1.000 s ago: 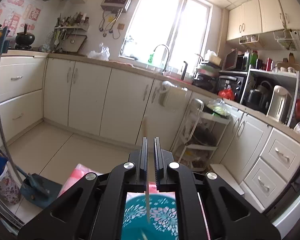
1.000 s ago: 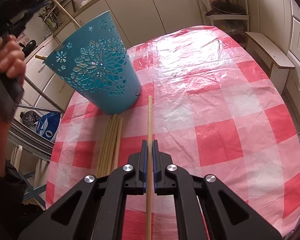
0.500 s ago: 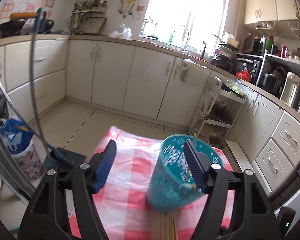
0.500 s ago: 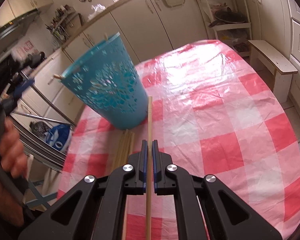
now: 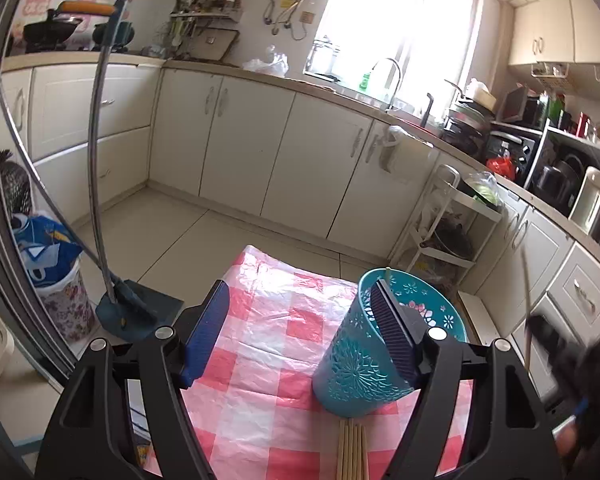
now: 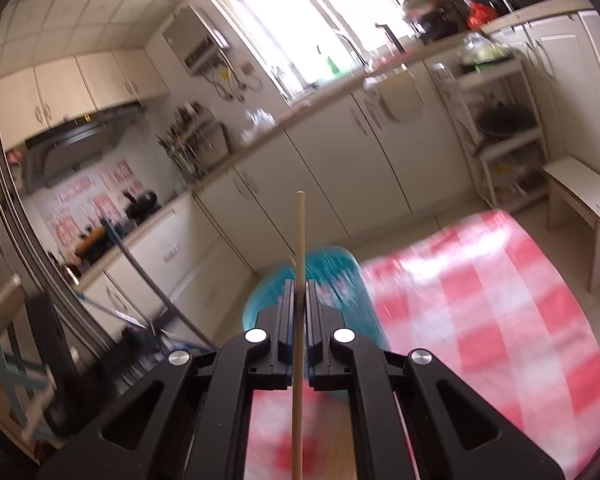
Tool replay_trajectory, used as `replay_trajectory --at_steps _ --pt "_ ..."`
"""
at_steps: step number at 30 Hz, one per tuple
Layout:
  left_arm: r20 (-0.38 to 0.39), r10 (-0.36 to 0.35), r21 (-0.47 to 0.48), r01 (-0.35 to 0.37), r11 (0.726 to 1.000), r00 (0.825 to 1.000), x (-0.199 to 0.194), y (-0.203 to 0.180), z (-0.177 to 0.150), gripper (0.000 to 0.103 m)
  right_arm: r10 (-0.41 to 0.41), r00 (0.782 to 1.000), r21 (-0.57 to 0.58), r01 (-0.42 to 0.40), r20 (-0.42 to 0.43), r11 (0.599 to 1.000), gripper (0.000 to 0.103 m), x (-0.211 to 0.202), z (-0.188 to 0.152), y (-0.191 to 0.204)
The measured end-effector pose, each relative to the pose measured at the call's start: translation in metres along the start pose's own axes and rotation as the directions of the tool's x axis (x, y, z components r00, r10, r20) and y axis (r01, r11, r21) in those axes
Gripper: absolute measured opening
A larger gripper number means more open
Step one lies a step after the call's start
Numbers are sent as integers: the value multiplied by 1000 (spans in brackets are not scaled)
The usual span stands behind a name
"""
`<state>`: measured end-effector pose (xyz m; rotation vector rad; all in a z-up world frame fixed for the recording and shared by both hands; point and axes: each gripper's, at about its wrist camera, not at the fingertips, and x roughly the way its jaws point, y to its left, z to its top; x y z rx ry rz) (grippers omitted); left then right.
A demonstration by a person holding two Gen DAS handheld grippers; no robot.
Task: Organize utensils
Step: 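Lift the chopstick with the right gripper into the basket and open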
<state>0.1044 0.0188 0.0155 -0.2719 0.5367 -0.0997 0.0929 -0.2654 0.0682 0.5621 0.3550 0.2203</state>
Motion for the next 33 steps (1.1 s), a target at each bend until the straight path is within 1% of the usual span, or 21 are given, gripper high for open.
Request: replay_trajectory --at_steps 2,5,6,7,8,10,12,14,17,19,20,23,24,25,26,28,29,30,31,32,33 --pt "1 8 -23 -8 1000 1000 1 4 2 69 -2 997 -24 4 74 1000 6 21 19 14" --pt "10 14 -42 -14 999 1000 0 9 5 70 -20 992 -35 25 123 999 6 46 29 19" --pt "15 17 -41 -16 999 1000 0 10 6 71 -49 989 -55 57 140 997 6 59 30 21" --pt "19 19 -41 -18 999 1000 0 10 7 71 -63 988 -66 73 142 995 6 65 28 21" --pt "25 21 -43 -20 999 999 -1 9 8 72 -81 988 -81 92 132 992 6 77 24 21" --pt "33 22 -48 -20 999 999 -2 10 11 72 -109 988 -107 121 108 987 6 89 15 19" --pt "41 22 -55 -20 998 999 -4 12 12 73 -135 989 -141 143 65 980 6 99 3 14" --pt "44 24 -60 -22 998 999 -6 14 15 75 -152 988 -154 155 33 976 8 100 -8 12" --pt "52 32 -69 -29 997 998 -8 19 16 76 -147 989 -181 148 24 972 19 79 -18 17" --pt "57 38 -77 -34 996 998 -11 22 16 76 -134 991 -187 136 25 973 21 60 -17 24" --pt "63 45 -80 -39 996 997 -13 23 16 76 -117 992 -201 123 43 972 21 38 -16 31" --pt "83 57 -80 -50 996 995 -18 26 16 78 -100 990 -246 121 96 962 22 -12 -21 49" --pt "90 63 -72 -56 996 994 -20 25 15 79 -106 989 -252 130 107 959 25 -35 -30 53" --pt "94 65 -67 -59 996 993 -20 25 16 80 -118 988 -262 141 104 955 29 -47 -40 52" --pt "96 66 -62 -60 996 993 -21 24 15 80 -143 986 -288 163 91 944 31 -56 -53 51" --pt "95 65 -47 -61 997 993 -21 22 13 81 -202 979 -327 200 29 924 33 -56 -78 42" --pt "92 65 -38 -62 997 994 -21 20 11 81 -256 966 -334 232 -31 914 33 -49 -93 32" --pt "90 65 -31 -63 998 994 -22 19 10 82 -303 949 -333 258 -89 907 33 -39 -101 23" --pt "86 67 -19 -66 998 994 -22 17 7 83 -350 919 -329 280 -179 902 33 -25 -111 13" --pt "82 69 -10 -69 998 994 -22 16 7 84 -372 886 -311 283 -277 907 32 -9 -122 1" --pt "76 72 5 -72 997 995 -21 14 4 85 -373 873 -289 286 -315 913 29 -2 -127 -8"
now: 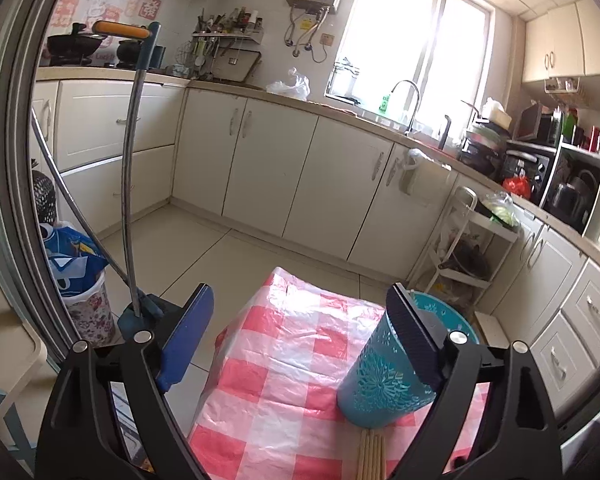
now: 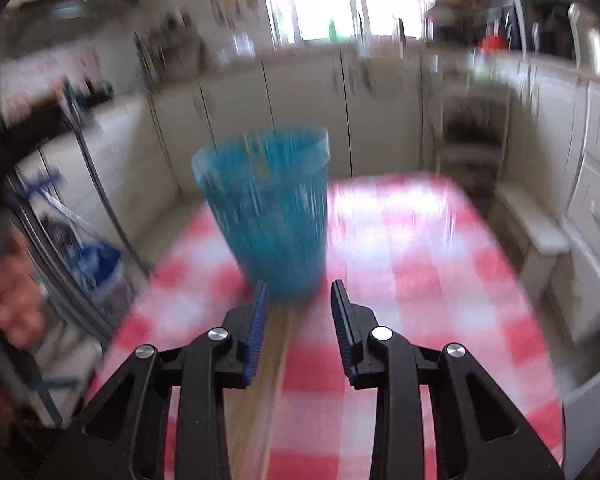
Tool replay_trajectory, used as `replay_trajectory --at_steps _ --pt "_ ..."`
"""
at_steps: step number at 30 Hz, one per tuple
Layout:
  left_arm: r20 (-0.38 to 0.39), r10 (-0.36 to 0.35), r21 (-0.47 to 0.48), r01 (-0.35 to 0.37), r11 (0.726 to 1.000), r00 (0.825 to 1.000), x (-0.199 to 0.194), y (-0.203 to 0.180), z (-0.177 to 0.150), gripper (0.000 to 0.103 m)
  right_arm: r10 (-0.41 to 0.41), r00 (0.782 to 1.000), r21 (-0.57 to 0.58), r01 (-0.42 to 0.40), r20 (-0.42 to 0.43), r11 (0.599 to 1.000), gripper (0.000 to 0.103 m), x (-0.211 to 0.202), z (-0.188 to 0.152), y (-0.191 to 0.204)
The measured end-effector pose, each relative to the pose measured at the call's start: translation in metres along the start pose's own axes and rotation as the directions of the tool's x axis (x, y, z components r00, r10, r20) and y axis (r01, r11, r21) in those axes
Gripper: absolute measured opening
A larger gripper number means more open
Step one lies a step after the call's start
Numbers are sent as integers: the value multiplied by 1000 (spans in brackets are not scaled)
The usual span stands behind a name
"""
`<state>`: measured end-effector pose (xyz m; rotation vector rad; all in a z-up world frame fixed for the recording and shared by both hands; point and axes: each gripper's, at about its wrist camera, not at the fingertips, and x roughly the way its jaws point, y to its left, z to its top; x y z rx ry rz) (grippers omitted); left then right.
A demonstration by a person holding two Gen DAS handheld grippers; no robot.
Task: Organize utensils
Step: 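Lift the chopstick with the right gripper into the basket and open, then move both open grippers back down to the chopstick bundle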
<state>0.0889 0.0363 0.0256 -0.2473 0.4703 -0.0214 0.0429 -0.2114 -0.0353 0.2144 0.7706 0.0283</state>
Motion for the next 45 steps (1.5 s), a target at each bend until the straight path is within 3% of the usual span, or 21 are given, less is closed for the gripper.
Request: replay_trajectory --at_steps 5,15,28,35,41,43,45 --pt "5 8 56 -8 998 1000 -2 -7 -3 85 -8 998 -20 7 -63 1000 29 19 -3 1" --pt "1 17 64 -18 998 1000 -1 -2 -1 87 -30 985 -99 14 -169 995 29 45 -21 18" --pt "-1 27 80 -27 996 1000 0 -3 -2 88 -69 970 -140 37 -234 990 29 59 -32 20" --pt "-18 29 96 -27 995 999 3 -1 -4 89 -102 968 -170 63 -228 983 29 61 -33 22" --pt "-105 56 174 -37 984 993 17 -5 -24 89 -131 964 -122 105 -233 987 22 60 -26 4" --pt "-181 76 226 -34 974 981 30 -11 -40 89 -112 964 -98 91 -240 991 21 60 -24 -2" --pt "-287 84 272 -2 962 954 46 -20 -61 89 -111 965 -90 91 -238 992 21 61 -22 -5"
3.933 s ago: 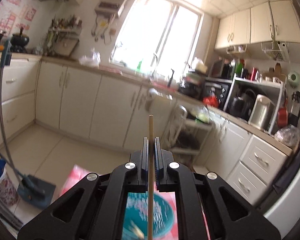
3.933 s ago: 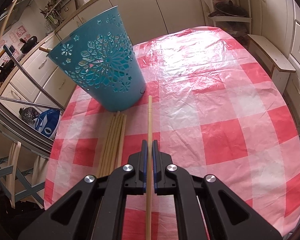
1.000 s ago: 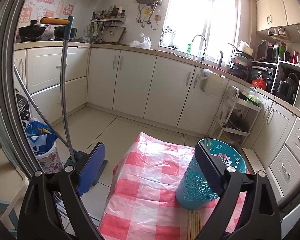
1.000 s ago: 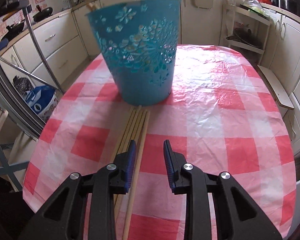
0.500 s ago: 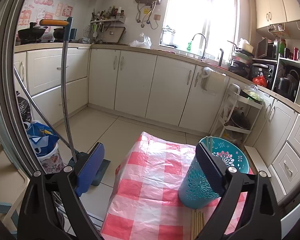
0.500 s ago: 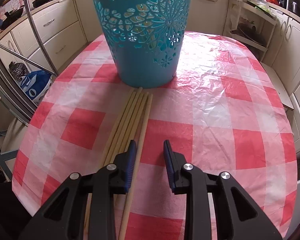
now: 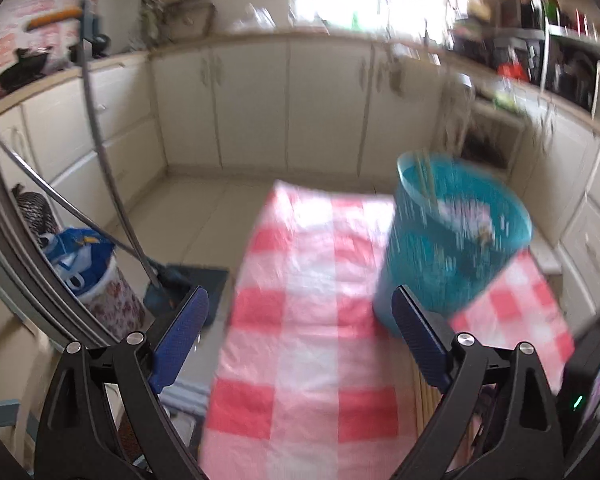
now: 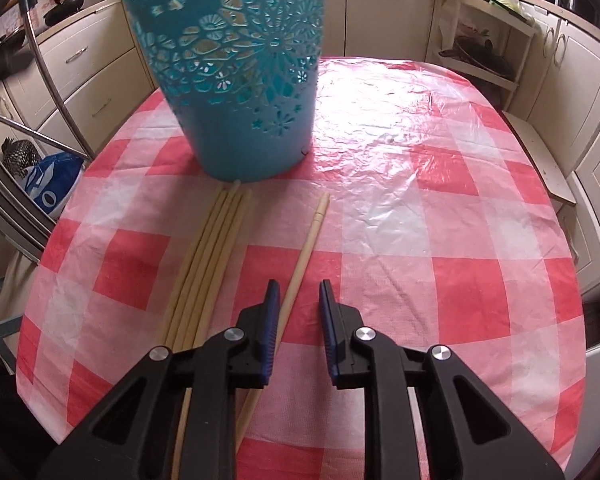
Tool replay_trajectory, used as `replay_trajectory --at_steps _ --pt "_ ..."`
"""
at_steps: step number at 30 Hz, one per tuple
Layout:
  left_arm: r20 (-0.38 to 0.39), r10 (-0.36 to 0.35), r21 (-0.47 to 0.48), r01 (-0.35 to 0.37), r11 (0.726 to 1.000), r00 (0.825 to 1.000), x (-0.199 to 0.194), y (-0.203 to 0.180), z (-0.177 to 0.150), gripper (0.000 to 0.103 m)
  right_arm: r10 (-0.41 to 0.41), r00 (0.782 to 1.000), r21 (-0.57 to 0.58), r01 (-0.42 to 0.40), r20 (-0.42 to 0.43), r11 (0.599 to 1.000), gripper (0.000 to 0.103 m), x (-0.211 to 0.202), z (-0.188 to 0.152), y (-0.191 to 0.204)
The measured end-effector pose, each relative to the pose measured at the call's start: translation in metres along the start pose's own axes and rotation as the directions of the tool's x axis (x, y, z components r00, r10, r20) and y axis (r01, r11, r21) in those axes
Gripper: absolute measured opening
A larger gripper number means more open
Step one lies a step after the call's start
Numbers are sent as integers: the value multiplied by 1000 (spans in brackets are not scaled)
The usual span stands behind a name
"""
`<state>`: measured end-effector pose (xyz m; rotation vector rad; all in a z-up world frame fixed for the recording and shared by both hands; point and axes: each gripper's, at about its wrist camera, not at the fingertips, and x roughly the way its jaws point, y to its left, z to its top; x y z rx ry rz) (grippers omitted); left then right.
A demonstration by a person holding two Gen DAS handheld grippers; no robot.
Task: Organize utensils
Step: 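Move both open grippers back down to the chopstick bundle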
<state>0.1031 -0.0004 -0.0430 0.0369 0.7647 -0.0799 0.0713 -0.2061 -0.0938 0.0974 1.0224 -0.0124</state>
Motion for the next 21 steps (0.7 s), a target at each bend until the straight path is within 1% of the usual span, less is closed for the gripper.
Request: replay_trajectory --at_steps 1,2,4,5,6,8,11,13,17,21 --pt "-37 -10 22 10 1000 999 7 -7 -6 89 0 1000 4 0 1 1000 21 1 1 -2" --pt "-95 -33 61 39 997 995 18 -18 -15 89 1 1000 9 -1 1 1000 21 1 3 -4" --pt "-171 -70 97 88 991 983 32 -33 -28 89 1 1000 9 -1 -2 1000 21 0 4 -3" --pt "-211 -84 108 108 988 974 41 -41 -36 89 5 1000 10 -5 -2 1000 21 -2 4 -4" --pt "-245 -91 115 122 986 965 49 -47 -43 89 9 1000 11 -9 -2 1000 21 -2 4 -4" --pt "-280 -102 119 140 983 955 58 -55 -51 89 14 1000 14 -14 -1 1000 21 -4 4 -6" --pt "-297 -79 141 126 982 952 67 -63 -58 89 17 1000 26 -17 -3 1000 21 -5 5 -14" --pt "-307 -81 133 126 983 948 70 -64 -60 89 19 1000 34 -19 -7 999 21 -4 5 -20" --pt "-346 -88 102 131 986 934 81 -63 -64 89 24 1000 41 -23 -14 999 21 -2 3 -26" --pt "-341 -78 103 119 988 937 83 -67 -64 89 29 1000 47 -28 -12 998 21 -3 3 -27"
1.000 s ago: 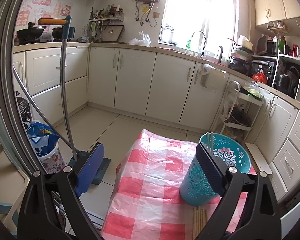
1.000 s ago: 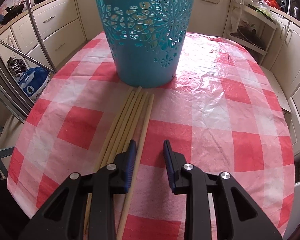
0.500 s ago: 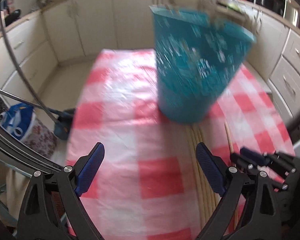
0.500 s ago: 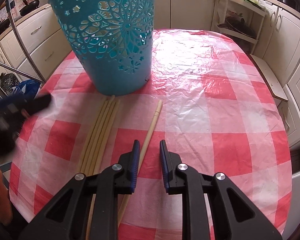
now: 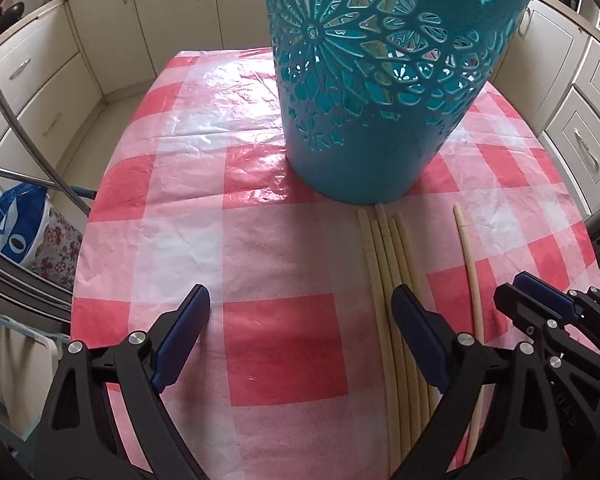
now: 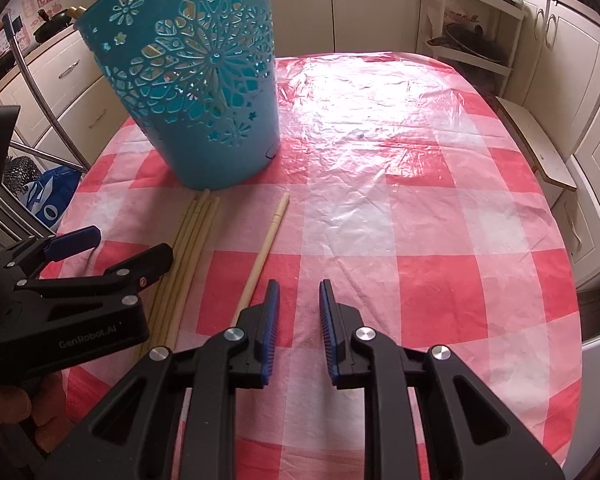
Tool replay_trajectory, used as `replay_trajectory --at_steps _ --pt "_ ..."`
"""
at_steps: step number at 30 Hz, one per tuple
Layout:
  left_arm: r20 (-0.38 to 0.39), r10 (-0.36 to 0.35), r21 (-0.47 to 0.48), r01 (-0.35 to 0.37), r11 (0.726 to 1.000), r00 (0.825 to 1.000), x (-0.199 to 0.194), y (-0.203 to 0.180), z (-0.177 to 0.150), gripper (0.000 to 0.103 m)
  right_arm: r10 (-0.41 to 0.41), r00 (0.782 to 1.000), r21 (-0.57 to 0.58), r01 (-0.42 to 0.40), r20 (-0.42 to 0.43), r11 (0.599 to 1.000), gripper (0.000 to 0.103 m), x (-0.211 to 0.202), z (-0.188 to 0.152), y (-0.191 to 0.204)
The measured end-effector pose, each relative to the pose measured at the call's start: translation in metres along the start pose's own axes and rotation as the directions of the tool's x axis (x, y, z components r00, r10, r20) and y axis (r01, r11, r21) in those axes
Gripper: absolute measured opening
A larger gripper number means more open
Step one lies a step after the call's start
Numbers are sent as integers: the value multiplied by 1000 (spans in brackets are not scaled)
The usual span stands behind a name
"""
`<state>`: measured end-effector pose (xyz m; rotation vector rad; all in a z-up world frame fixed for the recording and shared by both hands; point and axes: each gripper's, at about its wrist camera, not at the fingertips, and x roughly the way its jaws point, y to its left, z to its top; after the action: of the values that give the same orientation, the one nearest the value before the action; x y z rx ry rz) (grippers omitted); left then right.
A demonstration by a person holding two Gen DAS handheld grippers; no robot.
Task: Organize utensils
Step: 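Move both open grippers back down to the chopstick bundle, then close the right gripper on a single chopstick while the left gripper grasps another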
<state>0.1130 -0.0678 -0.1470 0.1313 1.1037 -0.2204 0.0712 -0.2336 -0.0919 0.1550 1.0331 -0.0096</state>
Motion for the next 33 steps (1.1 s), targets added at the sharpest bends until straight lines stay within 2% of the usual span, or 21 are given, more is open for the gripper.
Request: replay_trajectory --at_steps 9,16,19,23,27,28,29,30,32,33 --pt "-3 26 -22 -26 999 1000 3 6 5 88 12 1000 -2 -12 3 1000 21 3 3 2" --pt "-2 54 13 -54 998 999 9 -1 8 87 -4 1000 -30 4 7 1000 23 10 7 13" --pt "8 50 14 -51 999 999 11 -2 14 81 0 1000 -24 0 10 1000 25 11 9 14" --pt "16 34 11 -34 999 999 10 -1 18 68 43 998 22 -44 40 999 25 4 12 8" --pt "31 34 30 -35 999 999 11 -4 18 56 33 999 -10 -33 32 999 25 12 16 19" --pt "34 31 36 -32 999 999 11 -5 19 54 10 1000 -35 -10 18 999 23 17 16 23" --pt "38 24 44 -26 999 999 10 -6 19 46 -20 1000 -64 22 19 998 20 18 16 28" --pt "40 12 57 -14 998 999 8 -8 19 37 -44 999 -97 46 21 994 11 18 16 32" --pt "32 -15 69 13 998 999 7 -9 19 26 -30 1000 -111 30 2 993 7 17 15 33" --pt "22 -43 61 42 997 999 6 -7 20 25 -24 1000 -109 24 -3 994 6 17 14 31"
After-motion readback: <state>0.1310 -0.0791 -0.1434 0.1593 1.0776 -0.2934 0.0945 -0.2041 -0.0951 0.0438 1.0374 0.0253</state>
